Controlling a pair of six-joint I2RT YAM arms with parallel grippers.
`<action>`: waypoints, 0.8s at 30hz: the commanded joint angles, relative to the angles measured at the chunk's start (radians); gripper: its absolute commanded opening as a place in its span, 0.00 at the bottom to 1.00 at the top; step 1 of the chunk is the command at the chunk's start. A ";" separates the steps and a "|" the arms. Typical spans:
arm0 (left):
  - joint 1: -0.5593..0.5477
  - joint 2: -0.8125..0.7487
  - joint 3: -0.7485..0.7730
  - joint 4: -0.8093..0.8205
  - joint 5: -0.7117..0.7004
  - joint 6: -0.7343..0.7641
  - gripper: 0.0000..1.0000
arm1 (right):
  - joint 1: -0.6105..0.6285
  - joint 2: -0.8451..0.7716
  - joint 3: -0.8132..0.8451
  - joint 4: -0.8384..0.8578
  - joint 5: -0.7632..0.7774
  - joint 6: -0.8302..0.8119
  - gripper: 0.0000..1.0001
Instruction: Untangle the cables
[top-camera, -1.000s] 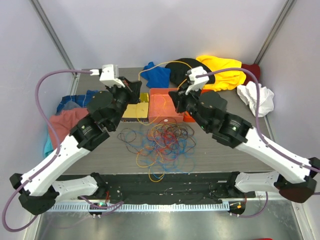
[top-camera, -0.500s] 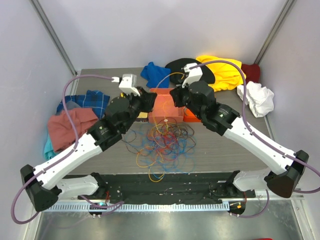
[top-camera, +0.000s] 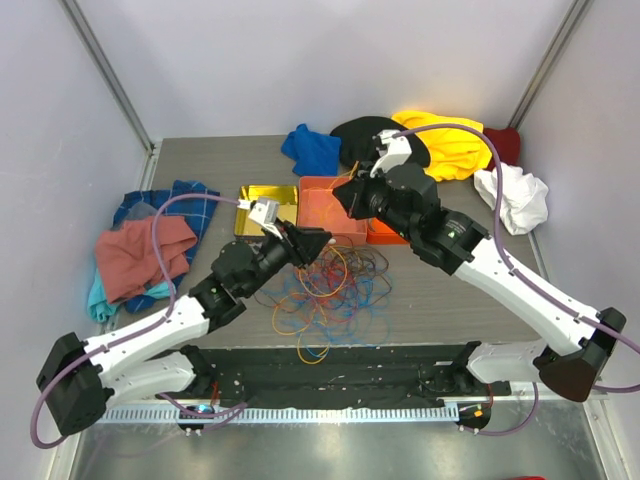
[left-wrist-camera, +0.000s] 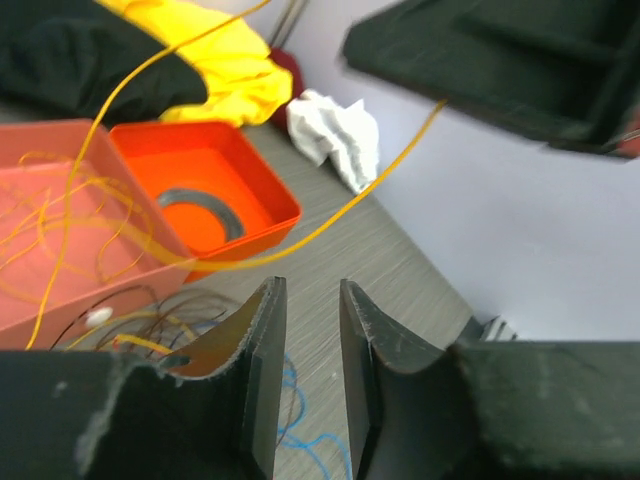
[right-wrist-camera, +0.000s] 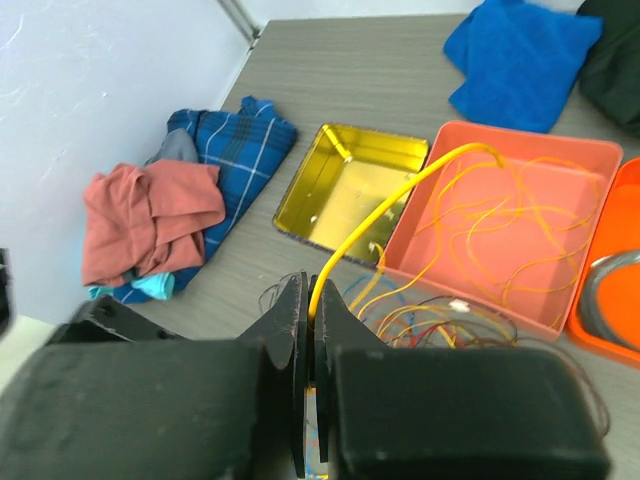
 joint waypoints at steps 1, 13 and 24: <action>-0.017 -0.076 -0.013 0.202 0.039 0.032 0.35 | 0.001 -0.051 -0.030 0.009 -0.059 0.075 0.01; -0.026 -0.142 -0.037 -0.215 -0.304 0.003 0.45 | 0.001 -0.164 -0.114 -0.015 -0.022 0.063 0.01; -0.025 0.203 0.058 -0.386 -0.459 -0.120 0.45 | 0.001 -0.238 -0.214 -0.005 -0.025 0.064 0.01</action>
